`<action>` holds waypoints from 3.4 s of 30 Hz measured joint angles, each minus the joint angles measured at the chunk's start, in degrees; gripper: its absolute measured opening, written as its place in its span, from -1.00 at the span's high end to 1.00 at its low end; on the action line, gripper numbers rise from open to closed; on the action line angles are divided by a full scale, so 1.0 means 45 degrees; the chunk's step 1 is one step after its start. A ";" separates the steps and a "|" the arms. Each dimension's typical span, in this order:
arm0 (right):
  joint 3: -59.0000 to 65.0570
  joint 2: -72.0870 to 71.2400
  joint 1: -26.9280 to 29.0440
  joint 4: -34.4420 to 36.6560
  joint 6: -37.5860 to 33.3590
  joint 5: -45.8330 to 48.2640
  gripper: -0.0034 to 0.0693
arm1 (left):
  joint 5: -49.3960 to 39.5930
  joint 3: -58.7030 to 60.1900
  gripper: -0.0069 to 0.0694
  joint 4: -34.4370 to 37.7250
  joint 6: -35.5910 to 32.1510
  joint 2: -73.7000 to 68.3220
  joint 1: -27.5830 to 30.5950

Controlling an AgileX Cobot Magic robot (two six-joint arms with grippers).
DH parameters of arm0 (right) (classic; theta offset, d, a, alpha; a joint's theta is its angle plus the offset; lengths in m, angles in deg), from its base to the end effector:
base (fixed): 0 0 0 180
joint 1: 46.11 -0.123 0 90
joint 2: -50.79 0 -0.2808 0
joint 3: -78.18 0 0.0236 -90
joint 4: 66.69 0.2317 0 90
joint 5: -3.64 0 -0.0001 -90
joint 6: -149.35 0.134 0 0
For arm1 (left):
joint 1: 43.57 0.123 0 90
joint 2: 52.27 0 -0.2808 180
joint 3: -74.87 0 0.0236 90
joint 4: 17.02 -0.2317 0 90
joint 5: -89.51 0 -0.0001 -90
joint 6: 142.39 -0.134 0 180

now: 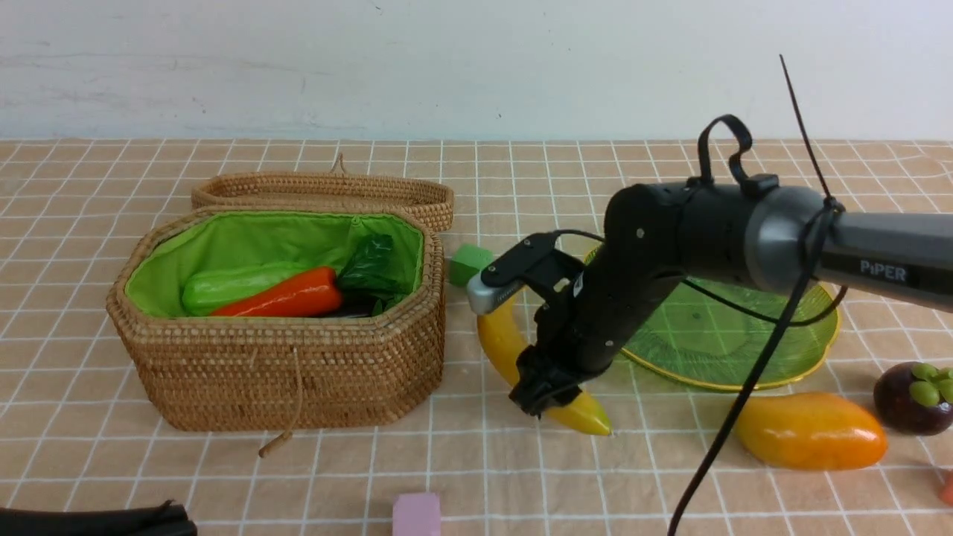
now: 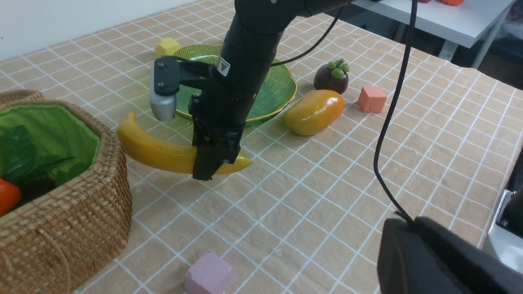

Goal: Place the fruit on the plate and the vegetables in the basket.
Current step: Use the right arm to grab a banana and put it into the right plate, then use the right arm to grab a mango and put it into the right plate

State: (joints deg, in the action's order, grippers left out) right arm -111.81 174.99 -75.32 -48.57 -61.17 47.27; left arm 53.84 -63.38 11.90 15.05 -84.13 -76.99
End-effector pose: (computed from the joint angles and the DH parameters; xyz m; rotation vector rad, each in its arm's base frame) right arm 0.3623 0.2355 0.1618 -1.1338 2.4876 0.3549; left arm 0.0633 -0.0871 0.3243 0.7120 1.7515 -0.6862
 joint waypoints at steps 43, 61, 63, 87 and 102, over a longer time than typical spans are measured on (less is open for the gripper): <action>0.3910 -0.7425 0.3830 -0.4026 0.2118 0.3920 0.15 | -0.1100 0.0000 0.82 0.3047 -0.3719 0.0000 0.0000; 0.7048 -0.5229 0.3830 -0.6854 -0.2476 -0.0712 -0.93 | -0.1542 0.0000 0.81 0.3035 -0.3976 0.0000 0.0000; 0.7048 -0.4771 0.3830 -0.6900 -0.2476 -0.0902 -0.90 | -0.1570 0.0000 0.81 0.3035 -0.3975 0.0000 0.0000; 0.7048 -0.3782 0.3573 -0.4113 -0.2446 -0.1456 -0.79 | -0.2073 0.0000 0.79 0.3023 -0.3989 0.0000 0.0000; 0.6990 -0.3559 0.3573 -0.4026 -0.1649 -0.1292 -0.63 | -0.2607 0.0000 0.77 0.3023 -0.3989 0.0000 0.0000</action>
State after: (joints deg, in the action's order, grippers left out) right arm -80.35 158.98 -59.24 -66.69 -68.59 41.45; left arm 42.11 -63.38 25.50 -2.90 -84.13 -76.99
